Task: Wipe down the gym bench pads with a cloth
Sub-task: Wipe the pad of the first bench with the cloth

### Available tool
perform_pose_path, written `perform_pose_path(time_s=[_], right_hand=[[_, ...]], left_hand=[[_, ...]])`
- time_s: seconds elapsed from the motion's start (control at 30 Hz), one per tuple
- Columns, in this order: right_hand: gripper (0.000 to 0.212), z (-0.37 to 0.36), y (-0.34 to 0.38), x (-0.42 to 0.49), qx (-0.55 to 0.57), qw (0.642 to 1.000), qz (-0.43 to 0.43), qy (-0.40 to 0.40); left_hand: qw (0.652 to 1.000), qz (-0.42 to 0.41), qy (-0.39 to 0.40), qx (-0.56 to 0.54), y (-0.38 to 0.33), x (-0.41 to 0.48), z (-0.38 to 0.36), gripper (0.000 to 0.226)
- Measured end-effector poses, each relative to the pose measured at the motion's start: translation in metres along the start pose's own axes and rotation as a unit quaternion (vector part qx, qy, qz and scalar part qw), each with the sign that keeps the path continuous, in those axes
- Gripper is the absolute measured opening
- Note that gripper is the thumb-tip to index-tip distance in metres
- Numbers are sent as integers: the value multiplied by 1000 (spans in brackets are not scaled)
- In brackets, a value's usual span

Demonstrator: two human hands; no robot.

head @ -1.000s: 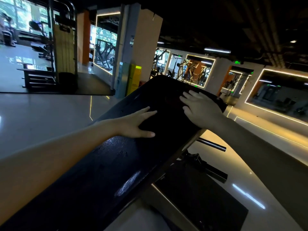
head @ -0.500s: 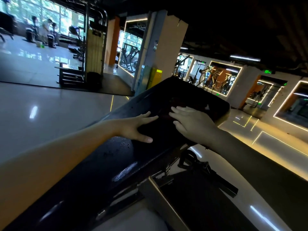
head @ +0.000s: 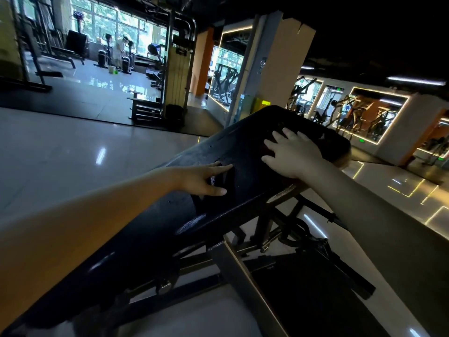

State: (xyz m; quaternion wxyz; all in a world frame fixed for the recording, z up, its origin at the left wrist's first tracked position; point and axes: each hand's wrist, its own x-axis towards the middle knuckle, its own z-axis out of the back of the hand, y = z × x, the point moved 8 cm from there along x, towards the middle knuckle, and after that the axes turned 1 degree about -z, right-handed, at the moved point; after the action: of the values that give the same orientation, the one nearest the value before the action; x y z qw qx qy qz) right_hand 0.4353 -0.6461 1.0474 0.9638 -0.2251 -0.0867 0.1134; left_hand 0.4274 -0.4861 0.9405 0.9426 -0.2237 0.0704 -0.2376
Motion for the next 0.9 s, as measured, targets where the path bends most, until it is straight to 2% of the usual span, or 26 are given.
perform_pose_path(time_s=[0.27, 0.57, 0.9], right_hand=[[52, 1, 5, 5, 23, 999, -13, -19], [52, -4, 20, 2, 28, 999, -19, -11], [51, -14, 59, -12, 41, 998, -36, -17]], left_hand=[[1000, -6, -1, -7, 3, 2, 0, 79], [997, -72, 12, 7, 13, 11, 2, 84], [987, -149, 55, 15, 38, 16, 4, 109]])
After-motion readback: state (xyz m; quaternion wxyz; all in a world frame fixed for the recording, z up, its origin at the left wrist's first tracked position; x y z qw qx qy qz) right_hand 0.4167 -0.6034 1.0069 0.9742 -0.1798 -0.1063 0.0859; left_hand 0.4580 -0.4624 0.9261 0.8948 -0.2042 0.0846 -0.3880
